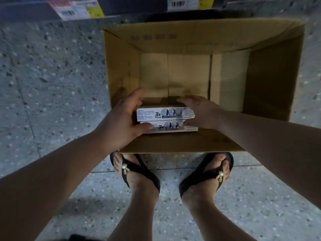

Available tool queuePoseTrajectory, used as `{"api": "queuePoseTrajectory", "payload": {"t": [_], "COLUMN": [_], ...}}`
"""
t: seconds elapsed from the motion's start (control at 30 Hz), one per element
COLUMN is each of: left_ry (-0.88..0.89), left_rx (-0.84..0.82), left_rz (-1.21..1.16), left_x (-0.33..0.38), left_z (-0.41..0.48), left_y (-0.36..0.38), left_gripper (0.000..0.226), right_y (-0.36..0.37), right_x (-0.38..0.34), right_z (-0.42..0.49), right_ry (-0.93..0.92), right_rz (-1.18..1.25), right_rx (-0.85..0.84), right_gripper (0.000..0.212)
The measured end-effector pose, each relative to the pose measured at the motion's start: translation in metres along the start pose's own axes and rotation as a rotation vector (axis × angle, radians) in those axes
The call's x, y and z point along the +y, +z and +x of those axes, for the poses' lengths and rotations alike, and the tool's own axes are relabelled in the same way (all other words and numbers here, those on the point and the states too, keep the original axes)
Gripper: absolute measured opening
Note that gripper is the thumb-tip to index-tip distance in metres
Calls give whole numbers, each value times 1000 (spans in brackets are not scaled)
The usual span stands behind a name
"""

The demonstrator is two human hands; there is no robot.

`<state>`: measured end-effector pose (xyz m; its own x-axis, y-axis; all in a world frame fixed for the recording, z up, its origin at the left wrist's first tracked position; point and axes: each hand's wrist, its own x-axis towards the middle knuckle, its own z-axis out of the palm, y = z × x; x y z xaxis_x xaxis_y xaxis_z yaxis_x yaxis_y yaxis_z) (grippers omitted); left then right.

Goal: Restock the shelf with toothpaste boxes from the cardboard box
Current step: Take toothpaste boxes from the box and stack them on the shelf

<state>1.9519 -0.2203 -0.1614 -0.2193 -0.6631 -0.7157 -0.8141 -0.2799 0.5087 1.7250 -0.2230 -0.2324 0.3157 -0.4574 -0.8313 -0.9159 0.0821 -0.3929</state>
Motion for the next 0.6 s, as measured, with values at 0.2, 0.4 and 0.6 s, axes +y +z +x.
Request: {"api": "queuePoseTrajectory", "payload": {"t": [0.2, 0.4, 0.6], "left_ry": [13, 11, -65], "left_rx": [10, 34, -202], "left_rz": [35, 119, 197], "left_x": [-9, -5, 8], "left_z": [13, 14, 22], "left_y": [5, 7, 24], "left_gripper": [92, 81, 75], "right_y": [14, 11, -13], "right_x": [10, 17, 51], "right_z": [8, -6, -49], "right_ry": [1, -8, 86], "right_rz": [-32, 33, 190], "right_rx": [48, 182, 344], "right_gripper": [80, 63, 56]}}
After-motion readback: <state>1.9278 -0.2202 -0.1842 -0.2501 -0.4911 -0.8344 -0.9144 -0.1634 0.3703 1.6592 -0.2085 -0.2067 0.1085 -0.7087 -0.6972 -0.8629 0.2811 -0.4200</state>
